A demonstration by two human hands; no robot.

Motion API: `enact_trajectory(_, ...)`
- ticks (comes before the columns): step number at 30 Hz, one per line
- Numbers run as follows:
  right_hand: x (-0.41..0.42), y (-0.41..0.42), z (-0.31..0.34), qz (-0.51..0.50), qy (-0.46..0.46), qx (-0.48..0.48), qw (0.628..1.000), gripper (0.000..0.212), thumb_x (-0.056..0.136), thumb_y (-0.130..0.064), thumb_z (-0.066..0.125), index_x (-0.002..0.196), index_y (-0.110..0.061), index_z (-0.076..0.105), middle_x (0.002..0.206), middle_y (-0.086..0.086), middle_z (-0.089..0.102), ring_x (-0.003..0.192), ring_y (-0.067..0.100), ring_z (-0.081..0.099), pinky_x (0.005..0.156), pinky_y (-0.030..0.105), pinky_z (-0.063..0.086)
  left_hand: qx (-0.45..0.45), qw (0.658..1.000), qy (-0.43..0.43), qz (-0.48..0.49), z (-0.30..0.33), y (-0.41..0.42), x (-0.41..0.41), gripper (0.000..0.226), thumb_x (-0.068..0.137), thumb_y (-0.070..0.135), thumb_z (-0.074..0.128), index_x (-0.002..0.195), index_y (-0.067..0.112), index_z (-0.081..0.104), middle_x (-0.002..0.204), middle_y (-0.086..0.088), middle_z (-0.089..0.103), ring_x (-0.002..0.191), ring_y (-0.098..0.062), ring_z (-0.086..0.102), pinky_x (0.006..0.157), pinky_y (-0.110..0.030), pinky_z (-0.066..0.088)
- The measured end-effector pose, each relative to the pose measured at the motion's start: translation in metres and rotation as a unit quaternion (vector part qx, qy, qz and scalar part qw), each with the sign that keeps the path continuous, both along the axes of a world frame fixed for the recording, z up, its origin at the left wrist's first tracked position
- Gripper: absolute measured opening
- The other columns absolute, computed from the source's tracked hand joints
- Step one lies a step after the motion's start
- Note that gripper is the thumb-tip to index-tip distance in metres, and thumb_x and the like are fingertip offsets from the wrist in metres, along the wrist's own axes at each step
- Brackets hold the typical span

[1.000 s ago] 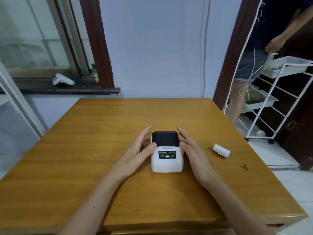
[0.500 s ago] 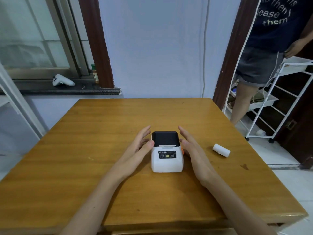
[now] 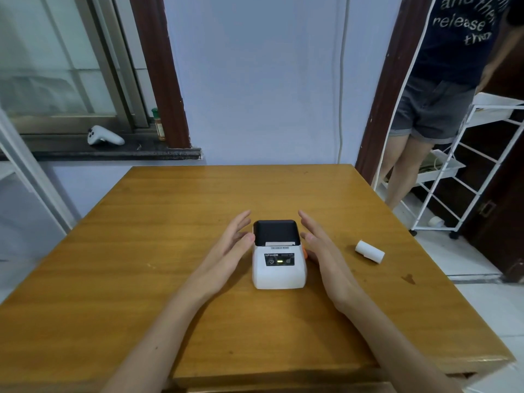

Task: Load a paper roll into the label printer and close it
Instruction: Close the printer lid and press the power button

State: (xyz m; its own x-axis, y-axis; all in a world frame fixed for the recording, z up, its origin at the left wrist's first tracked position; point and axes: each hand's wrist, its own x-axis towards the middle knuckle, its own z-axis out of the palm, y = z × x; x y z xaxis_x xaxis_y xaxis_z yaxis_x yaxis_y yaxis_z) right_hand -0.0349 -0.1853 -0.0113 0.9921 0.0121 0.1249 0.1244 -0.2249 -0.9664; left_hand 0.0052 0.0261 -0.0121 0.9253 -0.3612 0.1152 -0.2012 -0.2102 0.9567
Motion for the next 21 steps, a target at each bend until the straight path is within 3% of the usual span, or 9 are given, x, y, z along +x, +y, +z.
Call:
enact_trajectory(7,-0.0003,0.0004,0.0001,-0.006,0.003,-0.002,1.0,0.06,0.085,-0.061,0.033,0.144,-0.052,0.034,0.133,-0.04,0.04,0.133,-0.008,0.038,0.117,0.04,0.031,-0.002,1.0,-0.002,0.004,0.0012,0.0005,-0.0008,0.058,0.093,0.058,0.043,0.148,0.045,0.029,0.153,0.019,0.037,0.127,0.02,0.039,0.1,-0.014,0.034)
enact_trajectory(14,0.0011,0.0006,0.0004,-0.008,0.001,-0.003,1.0,0.061,0.083,-0.066,0.032,0.143,-0.053,0.033,0.138,-0.037,0.039,0.136,-0.006,0.036,0.118,0.042,0.029,0.0,1.0,0.001,0.012,0.001,0.0008,-0.0004,0.053,0.097,0.053,0.041,0.148,0.046,0.03,0.153,0.019,0.037,0.135,0.008,0.038,0.104,-0.018,0.032)
enact_trajectory(21,0.0007,-0.0004,0.0012,-0.004,0.004,0.001,1.0,0.054,0.09,-0.056,0.033,0.144,-0.051,0.033,0.121,-0.05,0.043,0.125,-0.017,0.039,0.117,0.037,0.03,0.0,1.0,0.001,0.011,0.001,0.0007,-0.0001,0.058,0.092,0.06,0.041,0.147,0.047,0.03,0.153,0.02,0.037,0.136,0.006,0.038,0.102,-0.016,0.033)
